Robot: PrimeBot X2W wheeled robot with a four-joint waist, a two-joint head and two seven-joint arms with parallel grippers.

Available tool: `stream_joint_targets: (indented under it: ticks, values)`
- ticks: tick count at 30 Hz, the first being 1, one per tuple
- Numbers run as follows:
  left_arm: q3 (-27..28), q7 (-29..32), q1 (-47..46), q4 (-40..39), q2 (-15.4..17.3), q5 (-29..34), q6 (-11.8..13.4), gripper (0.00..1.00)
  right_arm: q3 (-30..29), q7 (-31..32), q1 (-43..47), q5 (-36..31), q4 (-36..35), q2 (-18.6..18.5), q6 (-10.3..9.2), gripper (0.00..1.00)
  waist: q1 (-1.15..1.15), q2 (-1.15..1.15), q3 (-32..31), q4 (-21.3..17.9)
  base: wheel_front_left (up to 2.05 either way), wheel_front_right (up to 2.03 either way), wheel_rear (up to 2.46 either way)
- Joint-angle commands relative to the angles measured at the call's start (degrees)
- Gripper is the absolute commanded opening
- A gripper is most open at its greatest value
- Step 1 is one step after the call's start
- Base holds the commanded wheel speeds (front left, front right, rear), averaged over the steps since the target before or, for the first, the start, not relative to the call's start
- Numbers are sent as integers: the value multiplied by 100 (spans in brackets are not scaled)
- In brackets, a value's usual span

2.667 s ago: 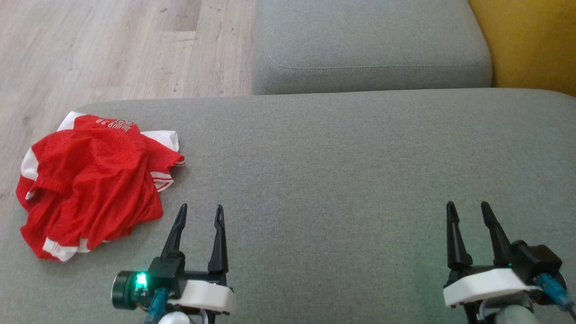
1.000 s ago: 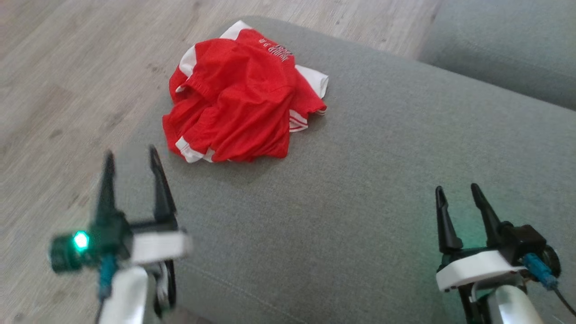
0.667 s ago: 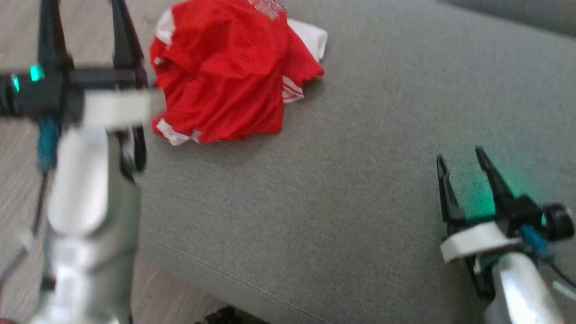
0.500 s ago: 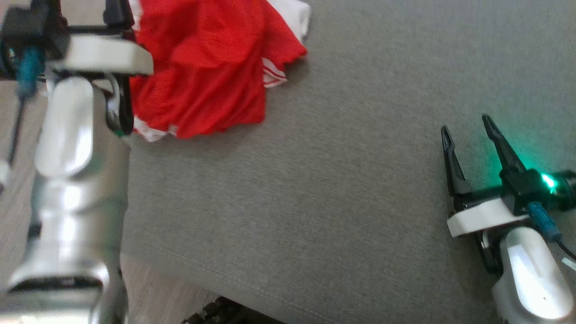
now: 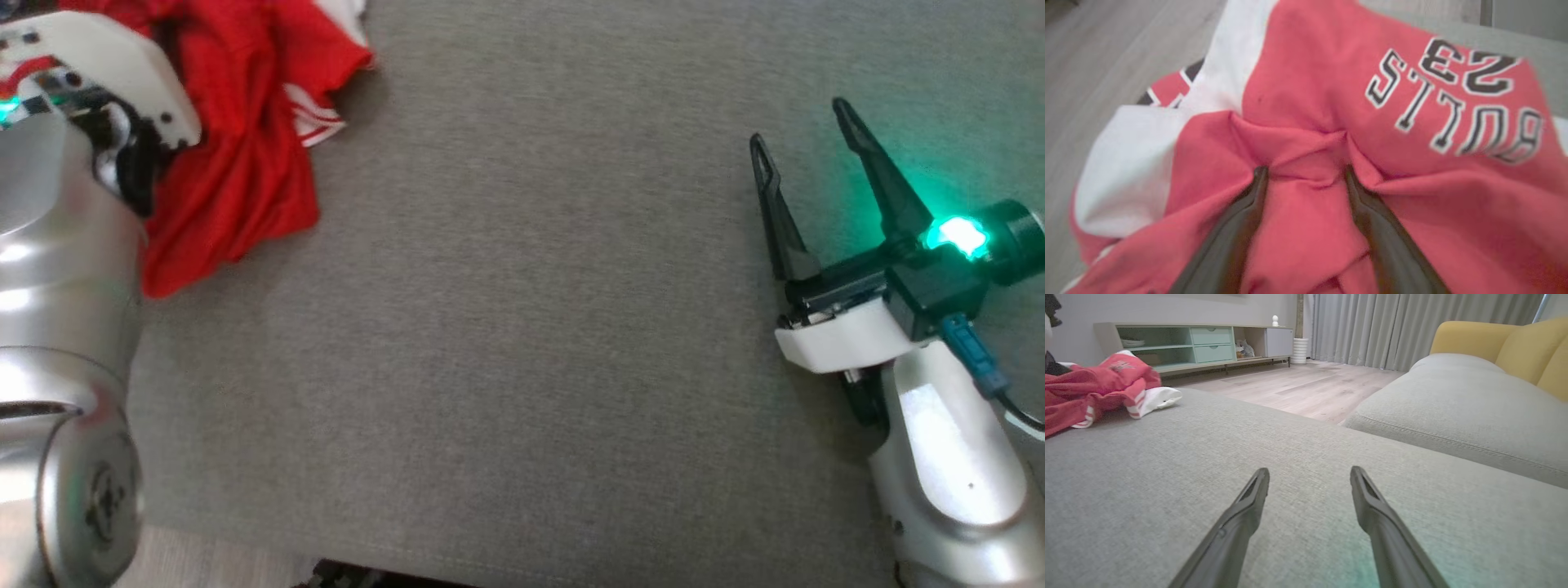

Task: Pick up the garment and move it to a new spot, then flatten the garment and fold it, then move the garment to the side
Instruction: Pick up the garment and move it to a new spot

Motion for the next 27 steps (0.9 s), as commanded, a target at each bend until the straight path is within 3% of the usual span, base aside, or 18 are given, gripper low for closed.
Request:
stream_joint_targets:
  ticks: [1,2,9,15,21,27]
  values:
    - [92,47,-32,-122,478,-40,-38,63,-55,65,345,-25,241,-111,36,100,-1,0,101,-144,0,0,0]
    - [68,36,-20,-107,484,-38,-67,0,-72,65,343,-14,236,-96,36,100,-1,0,91,-153,0,0,0]
    - [-70,-1176,-334,-426,714,100,74,0,-108,65,320,83,326,53,36,100,-1,0,-166,-116,0,0,0]
    - [-447,-2021,-705,-722,834,443,98,0,-127,65,430,205,469,246,36,100,-1,0,-832,-216,0,0,0]
    - [-793,-2269,-972,-974,836,677,-41,0,-183,65,572,325,503,410,36,100,-1,0,-1470,-522,0,0,0]
    - [-1176,-2309,-1158,-1423,617,767,-231,0,-252,65,818,477,427,497,36,100,-1,0,-2077,-1126,0,0,0]
